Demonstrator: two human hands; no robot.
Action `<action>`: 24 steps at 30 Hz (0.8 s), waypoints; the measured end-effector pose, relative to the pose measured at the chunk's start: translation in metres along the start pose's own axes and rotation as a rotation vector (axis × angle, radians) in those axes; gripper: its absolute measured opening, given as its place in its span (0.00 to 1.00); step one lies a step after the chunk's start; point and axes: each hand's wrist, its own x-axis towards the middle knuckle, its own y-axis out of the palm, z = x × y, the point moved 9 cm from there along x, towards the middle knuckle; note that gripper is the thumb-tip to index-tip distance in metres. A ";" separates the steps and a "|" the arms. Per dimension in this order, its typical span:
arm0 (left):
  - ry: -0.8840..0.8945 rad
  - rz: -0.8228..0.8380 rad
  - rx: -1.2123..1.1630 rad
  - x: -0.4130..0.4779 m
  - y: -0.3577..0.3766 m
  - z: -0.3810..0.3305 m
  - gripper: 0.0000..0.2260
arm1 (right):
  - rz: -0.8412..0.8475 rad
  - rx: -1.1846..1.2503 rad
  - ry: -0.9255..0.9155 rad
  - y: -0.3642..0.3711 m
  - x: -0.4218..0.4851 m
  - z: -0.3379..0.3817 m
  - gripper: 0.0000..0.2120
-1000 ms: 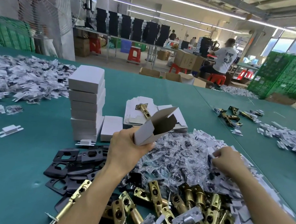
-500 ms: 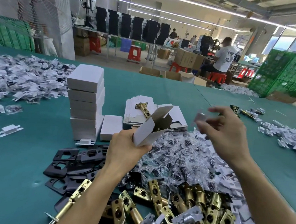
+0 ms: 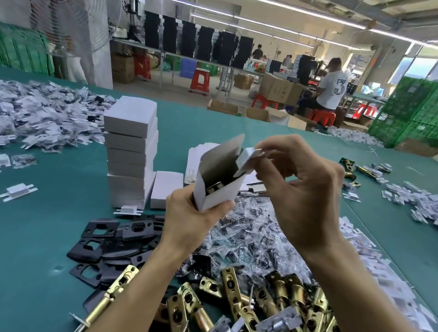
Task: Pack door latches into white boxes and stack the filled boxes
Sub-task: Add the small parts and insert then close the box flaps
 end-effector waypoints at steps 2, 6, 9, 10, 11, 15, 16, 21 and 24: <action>-0.008 -0.021 0.052 -0.001 -0.002 0.003 0.13 | 0.052 -0.114 0.034 0.005 0.001 -0.005 0.04; 0.017 -0.040 0.193 -0.001 -0.002 0.003 0.11 | 0.123 -0.251 0.153 0.011 0.003 -0.022 0.05; 0.022 -0.061 0.285 0.001 -0.004 0.004 0.14 | 0.167 -0.311 0.159 0.017 0.005 -0.024 0.06; 0.025 -0.067 0.315 0.000 -0.005 0.004 0.16 | 0.178 -0.324 0.162 0.018 0.006 -0.024 0.07; 0.030 -0.070 0.340 0.000 -0.005 0.005 0.16 | 0.178 -0.335 0.171 0.018 0.006 -0.025 0.07; 0.065 -0.070 0.408 -0.001 -0.006 0.003 0.09 | 0.141 -0.346 0.251 0.013 0.008 -0.033 0.08; 0.070 -0.070 0.414 -0.001 -0.006 0.003 0.08 | 0.132 -0.328 0.276 0.012 0.009 -0.035 0.08; 0.088 -0.053 0.430 -0.001 -0.004 0.000 0.08 | 0.292 -0.359 0.336 0.027 0.002 -0.045 0.08; 0.072 -0.068 0.445 -0.001 -0.006 0.003 0.08 | 0.382 -0.406 0.314 0.034 -0.001 -0.043 0.10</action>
